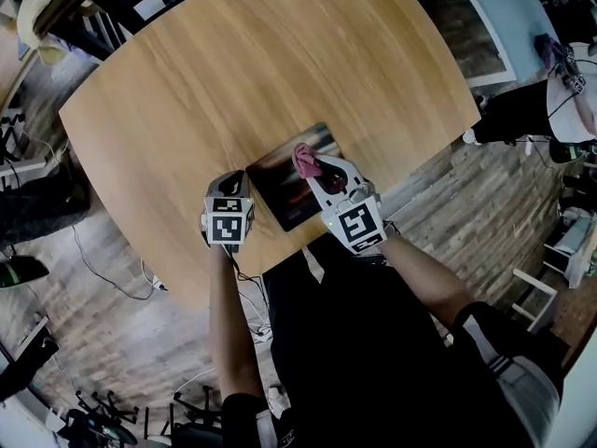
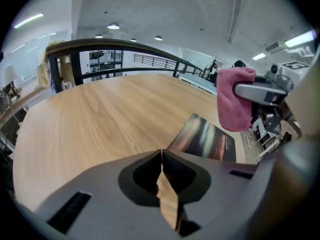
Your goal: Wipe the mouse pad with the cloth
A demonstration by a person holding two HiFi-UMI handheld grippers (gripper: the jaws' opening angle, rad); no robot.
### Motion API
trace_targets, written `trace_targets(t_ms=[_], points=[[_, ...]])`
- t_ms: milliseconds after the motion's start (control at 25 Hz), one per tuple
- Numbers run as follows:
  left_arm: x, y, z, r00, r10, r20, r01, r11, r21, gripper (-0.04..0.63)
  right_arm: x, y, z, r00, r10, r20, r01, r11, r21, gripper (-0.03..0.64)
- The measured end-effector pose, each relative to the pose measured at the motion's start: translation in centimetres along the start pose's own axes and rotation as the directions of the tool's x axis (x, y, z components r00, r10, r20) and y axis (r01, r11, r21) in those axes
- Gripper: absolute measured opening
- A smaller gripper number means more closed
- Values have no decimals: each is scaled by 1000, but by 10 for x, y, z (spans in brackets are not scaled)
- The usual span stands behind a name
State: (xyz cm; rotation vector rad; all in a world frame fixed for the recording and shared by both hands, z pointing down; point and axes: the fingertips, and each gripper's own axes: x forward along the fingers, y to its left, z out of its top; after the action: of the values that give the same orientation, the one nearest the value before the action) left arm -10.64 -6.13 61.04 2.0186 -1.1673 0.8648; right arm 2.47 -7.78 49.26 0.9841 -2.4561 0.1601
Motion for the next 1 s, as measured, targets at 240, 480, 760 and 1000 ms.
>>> trace_targets(t_ms=[240,480,760,1000], points=[[22,-8,-12,994,-72,-77,75,996,41,25,43,1,-51,985,7,-173,-14,999,-41,63],[35,-11,-25,982,-118,-145,124,992,37,23,79,8,-85,952,35,-305,-66,993,-93,63],[37,-12,-22,974,-165,-154,166,986,-1,23,103,22,-111,911,58,-408,-120,985,-128,63],[39,-10,-23,975,-168,-147,174,984,27,23,111,44,-109,910,80,-406,-154,976,-154,63]])
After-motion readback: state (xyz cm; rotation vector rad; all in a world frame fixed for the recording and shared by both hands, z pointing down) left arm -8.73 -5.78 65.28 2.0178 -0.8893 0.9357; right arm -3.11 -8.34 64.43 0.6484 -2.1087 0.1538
